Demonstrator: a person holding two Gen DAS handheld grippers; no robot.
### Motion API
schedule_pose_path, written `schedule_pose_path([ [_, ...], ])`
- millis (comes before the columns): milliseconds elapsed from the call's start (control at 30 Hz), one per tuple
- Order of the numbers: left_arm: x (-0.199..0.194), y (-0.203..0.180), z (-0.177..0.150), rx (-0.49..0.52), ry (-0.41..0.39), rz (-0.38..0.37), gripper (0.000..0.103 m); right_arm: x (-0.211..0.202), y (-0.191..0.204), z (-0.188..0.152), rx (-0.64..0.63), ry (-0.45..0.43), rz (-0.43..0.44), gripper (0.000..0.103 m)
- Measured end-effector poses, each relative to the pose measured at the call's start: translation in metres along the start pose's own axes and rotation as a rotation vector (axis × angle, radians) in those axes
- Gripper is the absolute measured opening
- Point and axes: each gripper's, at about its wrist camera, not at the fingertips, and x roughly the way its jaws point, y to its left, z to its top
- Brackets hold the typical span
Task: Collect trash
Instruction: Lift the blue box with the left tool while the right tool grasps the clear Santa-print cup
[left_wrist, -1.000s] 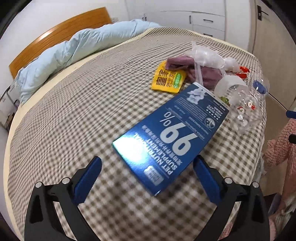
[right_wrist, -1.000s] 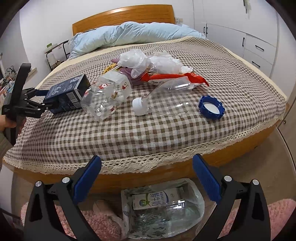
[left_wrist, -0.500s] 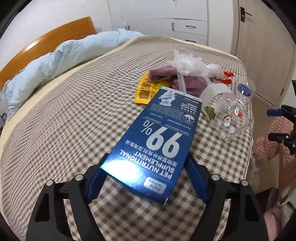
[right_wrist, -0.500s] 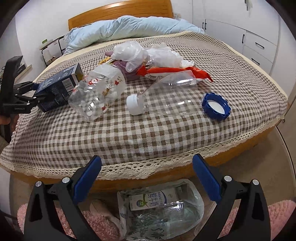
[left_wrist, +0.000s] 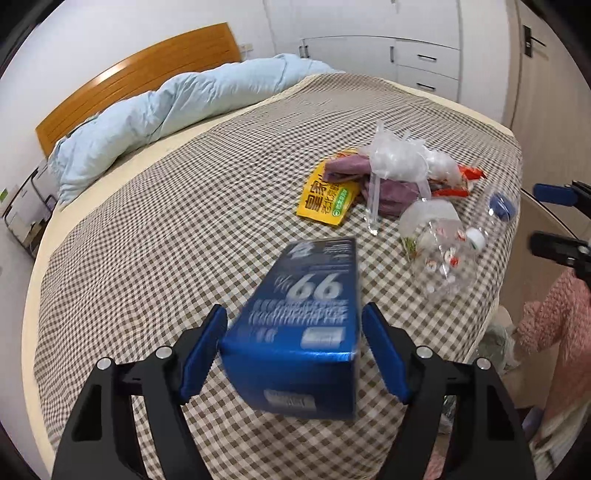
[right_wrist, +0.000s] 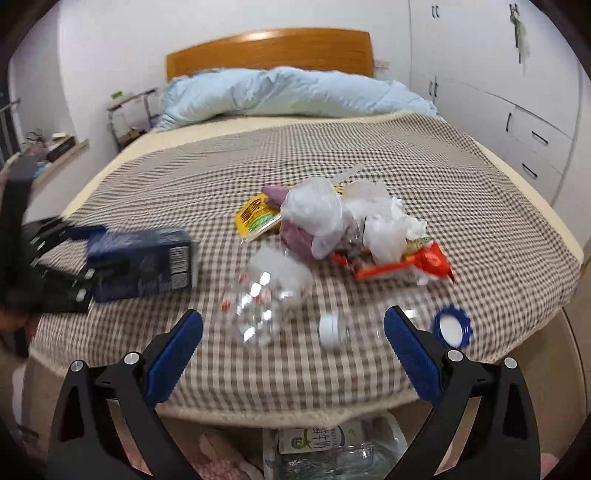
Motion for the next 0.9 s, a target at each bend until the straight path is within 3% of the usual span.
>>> schedule_pose_path([
  [100,0.0,-0.004,0.007,-0.008,0.01,0.025,0.069,0.03,0.003,0.024,0.069,0.097,-0.009,0.095],
  [133,0.0,-0.004,0.008,-0.014,0.018,0.028,0.064,0.037,0.002,0.028,0.092,0.12,-0.009,0.095],
  [267,0.01,-0.004,0.008,-0.043,0.044,0.01,0.063,0.067,0.009,0.042,0.133,0.213,-0.031,0.095],
  [433,0.008,-0.001,-0.013,-0.102,0.023,-0.132,0.064,0.081,0.006,0.043,0.182,0.253,-0.05,0.095],
  [500,0.003,-0.008,-0.021,-0.086,0.016,-0.127,0.074,0.082,0.01,0.043,0.171,0.248,-0.057,0.095],
  [567,-0.001,-0.014,-0.027,-0.061,0.018,-0.117,0.077,0.092,0.016,0.043,0.186,0.261,-0.065,0.085],
  [600,0.0,-0.016,-0.03,-0.06,0.026,-0.111,0.077,0.097,0.016,0.045,0.197,0.272,-0.069,0.064],
  [700,0.003,-0.014,-0.033,-0.085,0.035,-0.112,0.077,0.106,0.013,0.045,0.26,0.296,-0.083,0.061],
  [900,0.01,-0.015,-0.036,-0.143,0.068,-0.131,0.078,0.084,0.012,0.044,0.252,0.216,-0.032,0.059],
])
